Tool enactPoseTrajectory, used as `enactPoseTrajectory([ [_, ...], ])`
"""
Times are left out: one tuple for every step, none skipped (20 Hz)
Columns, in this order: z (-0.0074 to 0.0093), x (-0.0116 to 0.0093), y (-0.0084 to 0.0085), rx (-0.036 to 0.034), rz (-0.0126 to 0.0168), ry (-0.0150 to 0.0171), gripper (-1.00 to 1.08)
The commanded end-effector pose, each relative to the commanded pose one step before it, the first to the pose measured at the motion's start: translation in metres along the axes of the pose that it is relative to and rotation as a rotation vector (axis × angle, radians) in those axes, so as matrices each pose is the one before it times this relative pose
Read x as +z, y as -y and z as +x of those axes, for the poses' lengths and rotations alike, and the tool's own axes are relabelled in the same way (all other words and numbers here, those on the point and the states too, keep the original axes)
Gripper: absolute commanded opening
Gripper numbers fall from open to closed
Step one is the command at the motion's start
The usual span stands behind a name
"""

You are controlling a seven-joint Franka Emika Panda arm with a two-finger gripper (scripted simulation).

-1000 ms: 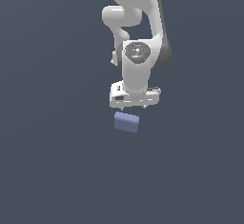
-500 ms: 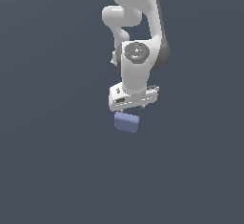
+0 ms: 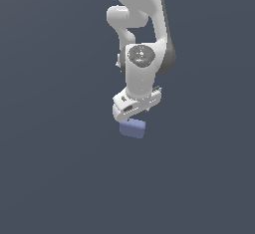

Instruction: Pick up the object and move it to a goal position.

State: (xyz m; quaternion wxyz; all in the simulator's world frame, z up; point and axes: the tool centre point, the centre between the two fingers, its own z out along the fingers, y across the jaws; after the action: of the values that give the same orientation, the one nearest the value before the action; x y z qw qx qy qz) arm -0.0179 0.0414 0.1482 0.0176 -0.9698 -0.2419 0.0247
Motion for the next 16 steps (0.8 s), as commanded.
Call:
enactPoseTrajectory([
  [0.00064,0.0002,-0.00216,-0.06895,-0.0042,-0.00268,1.0],
  [0.00019,0.00008,-0.00086,-0.02691,-0.00167,-0.00099,1.0],
  [0.00017,0.00008,-0.00087,-0.02691,-0.00169,-0.00096,1.0],
  [0.00014,0.00007,-0.00087,-0.02691,-0.00171,-0.00093,1.0],
  [0.00012,0.00007,-0.00088,-0.0269,-0.00173,-0.00089,1.0],
  [0.0001,0.00007,-0.00087,-0.02691,-0.00174,-0.00086,1.0],
  [0.00007,0.00007,-0.00088,-0.0269,-0.00176,-0.00083,1.0],
  [0.00005,0.00007,-0.00088,-0.0269,-0.00178,-0.00079,1.0],
  [0.00003,0.00006,-0.00088,-0.0269,-0.0018,-0.00076,1.0],
  [0.0,0.00006,-0.00088,-0.0269,-0.00182,-0.00073,1.0],
  [-0.00002,0.00006,-0.00088,-0.0269,-0.00183,-0.00069,1.0],
  [-0.00004,0.00006,-0.00087,-0.0269,-0.00185,-0.00066,1.0],
  [-0.00006,0.00006,-0.00087,-0.02689,-0.00186,-0.00062,1.0],
  [-0.00009,0.00005,-0.00087,-0.02689,-0.00188,-0.00058,1.0],
  [-0.00011,0.00005,-0.00087,-0.02689,-0.00189,-0.00055,1.0],
  [-0.00013,0.00005,-0.00086,-0.02689,-0.00191,-0.00051,1.0],
])
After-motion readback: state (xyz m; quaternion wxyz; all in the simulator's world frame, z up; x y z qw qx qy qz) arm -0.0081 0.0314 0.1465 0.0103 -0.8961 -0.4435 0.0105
